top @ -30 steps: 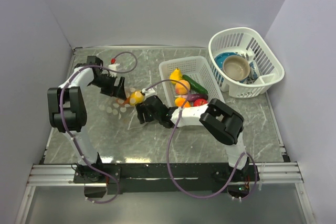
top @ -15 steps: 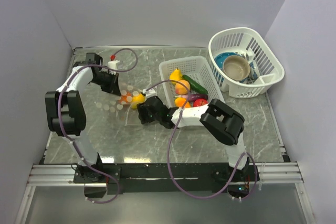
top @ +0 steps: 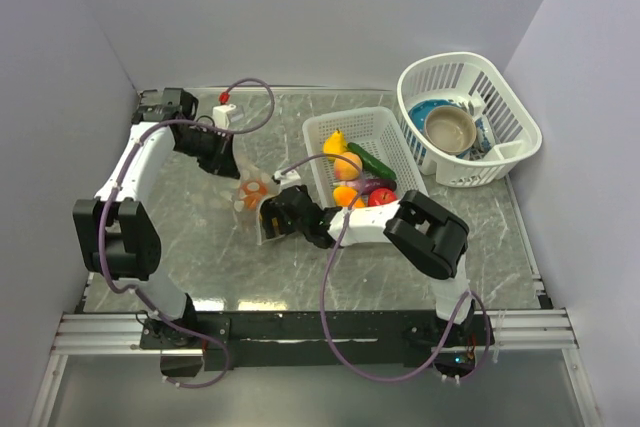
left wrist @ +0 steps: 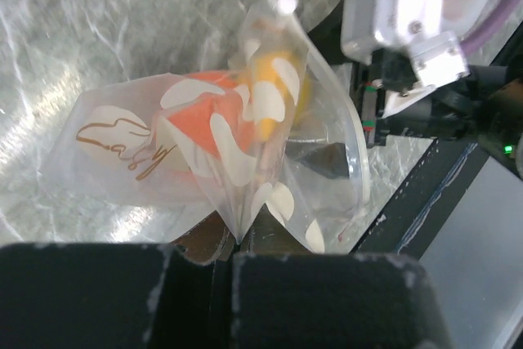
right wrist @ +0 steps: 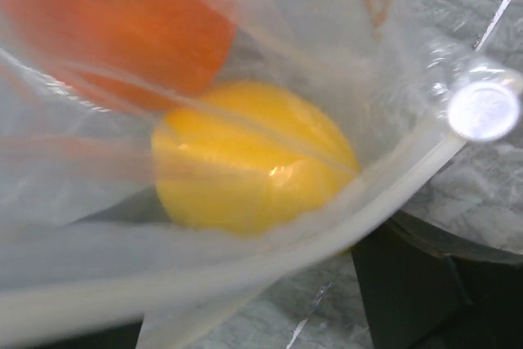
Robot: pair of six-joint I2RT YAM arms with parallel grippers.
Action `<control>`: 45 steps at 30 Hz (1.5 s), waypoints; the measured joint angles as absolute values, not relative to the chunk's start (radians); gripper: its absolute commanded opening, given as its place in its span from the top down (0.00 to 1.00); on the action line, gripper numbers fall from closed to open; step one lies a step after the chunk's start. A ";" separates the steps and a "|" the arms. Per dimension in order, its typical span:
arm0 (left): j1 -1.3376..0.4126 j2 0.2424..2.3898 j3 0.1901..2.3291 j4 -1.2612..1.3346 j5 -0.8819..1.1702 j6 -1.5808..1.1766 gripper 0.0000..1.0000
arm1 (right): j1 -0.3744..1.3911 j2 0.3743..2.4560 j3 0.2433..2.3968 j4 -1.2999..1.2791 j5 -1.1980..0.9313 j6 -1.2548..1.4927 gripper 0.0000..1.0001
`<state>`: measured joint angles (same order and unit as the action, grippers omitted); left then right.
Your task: Open the zip-top bag and remove the fake food
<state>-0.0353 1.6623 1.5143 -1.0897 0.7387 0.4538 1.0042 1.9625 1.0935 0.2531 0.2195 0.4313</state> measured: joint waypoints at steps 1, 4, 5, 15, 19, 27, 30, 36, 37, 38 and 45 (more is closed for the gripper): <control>-0.034 1.662 1.506 -1.090 0.736 0.456 0.99 | 1.006 1.962 1.093 0.253 0.222 0.430 0.06; -0.031 1.669 1.487 -1.088 0.729 0.459 0.99 | 1.011 1.962 1.093 0.250 0.231 0.428 0.05; -0.031 1.673 1.481 -1.085 0.726 0.459 0.99 | 1.012 1.962 1.094 0.246 0.237 0.427 0.05; -0.033 1.695 1.457 -1.078 0.707 0.467 0.99 | 1.019 2.000 1.180 0.161 0.252 0.398 0.13; -0.040 1.695 1.445 -1.073 0.689 0.477 0.99 | 1.028 2.013 1.202 0.149 0.263 0.376 0.31; -0.043 1.695 1.429 -1.053 0.649 0.477 0.99 | 1.061 1.987 1.140 0.205 0.317 0.342 0.52; -0.044 1.695 1.428 -1.041 0.625 0.473 0.99 | 1.078 1.921 1.062 0.205 0.332 0.340 0.51; -0.045 1.700 1.429 -1.010 0.575 0.457 0.99 | 1.090 1.683 0.905 0.189 0.369 0.342 0.49; -0.045 1.701 1.432 -1.007 0.569 0.455 0.99 | 1.090 1.652 0.900 0.186 0.382 0.342 0.50; -0.045 1.701 1.436 -1.007 0.564 0.454 0.99 | 1.090 1.628 0.899 0.186 0.396 0.341 0.50; -0.045 1.701 1.448 -1.005 0.551 0.451 0.99 | 1.025 1.537 0.861 0.183 0.488 0.355 0.54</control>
